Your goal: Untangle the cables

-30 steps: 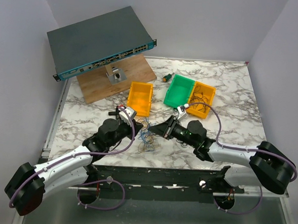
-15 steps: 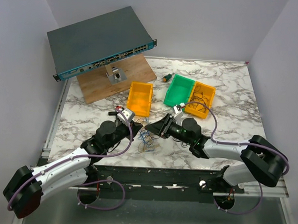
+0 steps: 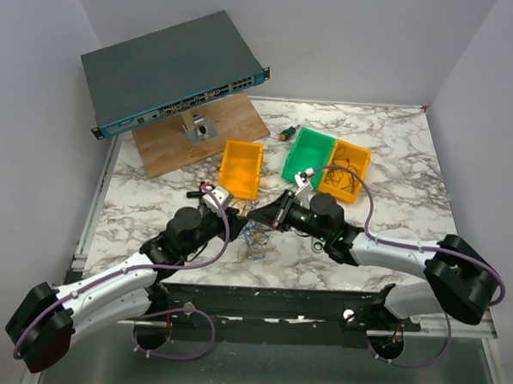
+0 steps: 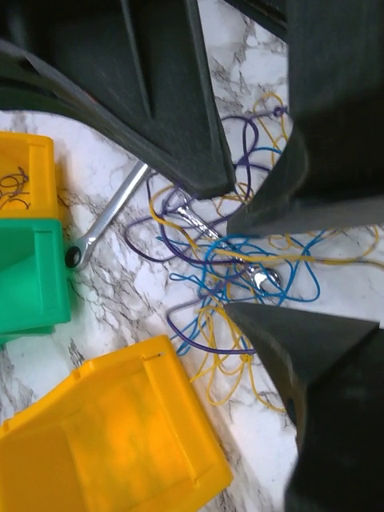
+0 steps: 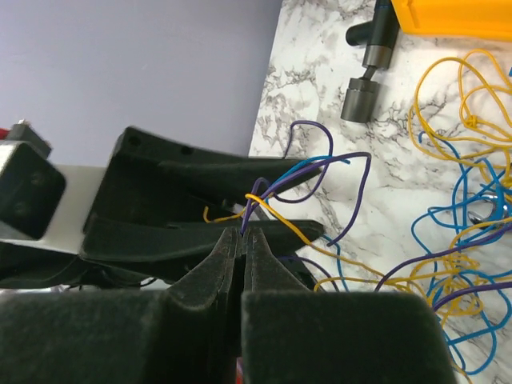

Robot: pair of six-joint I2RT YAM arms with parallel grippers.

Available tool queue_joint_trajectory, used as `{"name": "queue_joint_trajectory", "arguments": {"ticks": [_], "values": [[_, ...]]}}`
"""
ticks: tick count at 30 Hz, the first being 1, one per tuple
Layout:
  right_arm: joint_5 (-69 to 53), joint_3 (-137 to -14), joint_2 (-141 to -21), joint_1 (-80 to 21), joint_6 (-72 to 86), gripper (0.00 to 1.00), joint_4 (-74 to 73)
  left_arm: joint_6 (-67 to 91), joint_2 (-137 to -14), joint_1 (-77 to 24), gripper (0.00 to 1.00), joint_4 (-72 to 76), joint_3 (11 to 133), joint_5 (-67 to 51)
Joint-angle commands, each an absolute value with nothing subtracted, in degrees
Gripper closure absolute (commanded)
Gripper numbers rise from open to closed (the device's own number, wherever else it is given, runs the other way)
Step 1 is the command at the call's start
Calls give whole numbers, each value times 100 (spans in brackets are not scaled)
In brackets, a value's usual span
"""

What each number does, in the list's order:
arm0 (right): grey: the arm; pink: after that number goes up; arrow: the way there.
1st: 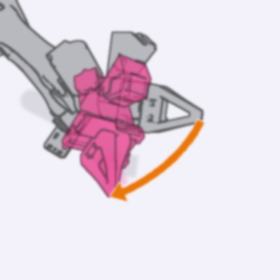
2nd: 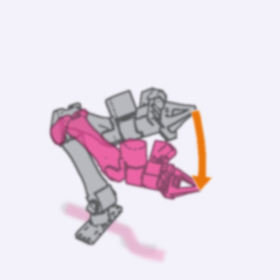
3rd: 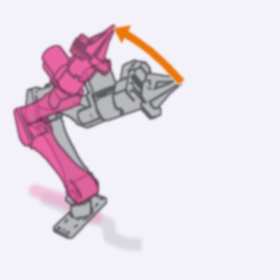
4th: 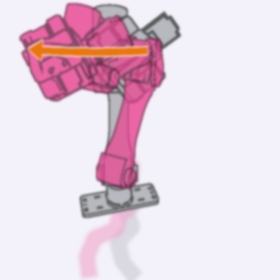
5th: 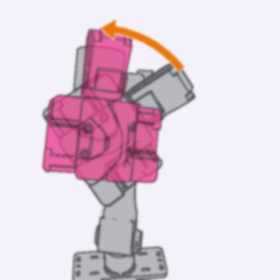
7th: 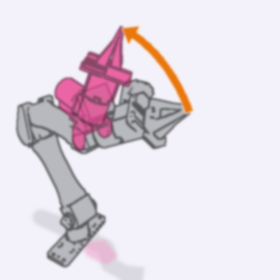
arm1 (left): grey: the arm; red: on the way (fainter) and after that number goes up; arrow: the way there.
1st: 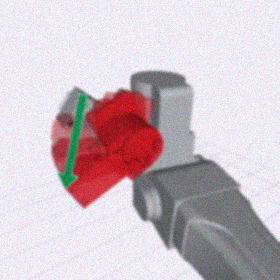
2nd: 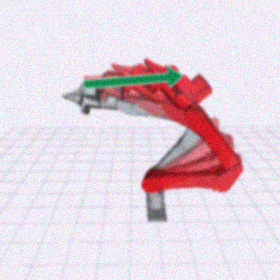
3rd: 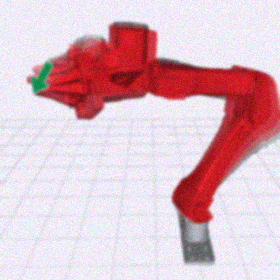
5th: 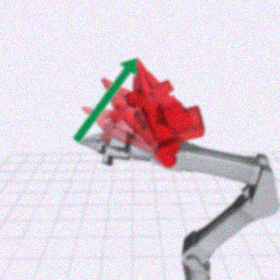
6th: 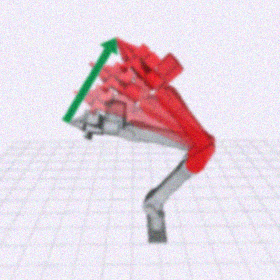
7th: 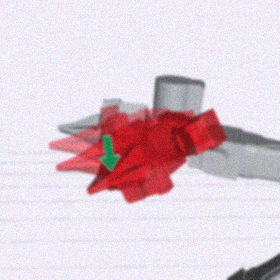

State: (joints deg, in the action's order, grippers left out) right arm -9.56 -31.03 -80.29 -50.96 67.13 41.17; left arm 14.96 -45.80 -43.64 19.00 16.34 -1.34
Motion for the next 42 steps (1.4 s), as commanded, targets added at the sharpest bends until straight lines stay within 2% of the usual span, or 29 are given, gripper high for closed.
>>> {"name": "queue_joint_trajectory", "arguments": {"ticks": [1,4,9,10,12,14,15,20,25,34,37,40,41,42], "values": [[-952,-3703,-7354,-5126,5824,99,2518,1607,-4809,-4403,52,1686,1786,161],[-993,-4267,-7076,-5129,5257,99,1339,1630,-5108,-4406,45,1624,1933,73],[-936,-4744,-6656,-5129,4839,99,358,1603,-5713,-4403,46,1373,2308,-301],[-897,-4787,-6592,-5130,4811,99,267,1585,-5805,-4404,49,1338,2372,-423],[-875,-4831,-6499,-5129,4752,99,145,1556,-5975,-4403,64,1362,2443,-594],[-833,-4891,-6407,-5125,4716,99,16,1526,-6132,-4403,93,1272,2523,-614],[-790,-4922,-6356,-5124,4674,99,9,1534,-6177,-4403,100,1177,2578,-536],[-113,-5417,-6029,-5125,4178,99,-1014,1653,-6221,-4395,100,958,2616,23],[1314,-6302,-5784,-5126,3477,99,-2499,1955,-6054,-4232,100,641,2568,809],[3729,-6642,-5055,-5125,2994,99,-3508,2493,-5437,-3453,100,783,2153,559],[3842,-6559,-4844,-5126,2911,99,-3511,2506,-5176,-3384,100,857,2023,545],[3301,-6530,-4880,-5125,2825,99,-3501,2413,-4889,-3384,100,969,1933,348],[2985,-6523,-4935,-5125,2800,99,-3471,2303,-4815,-3384,98,1136,1866,45],[2662,-6509,-4996,-5130,2783,99,-3399,2210,-4740,-3384,86,1315,1806,-304]]}}
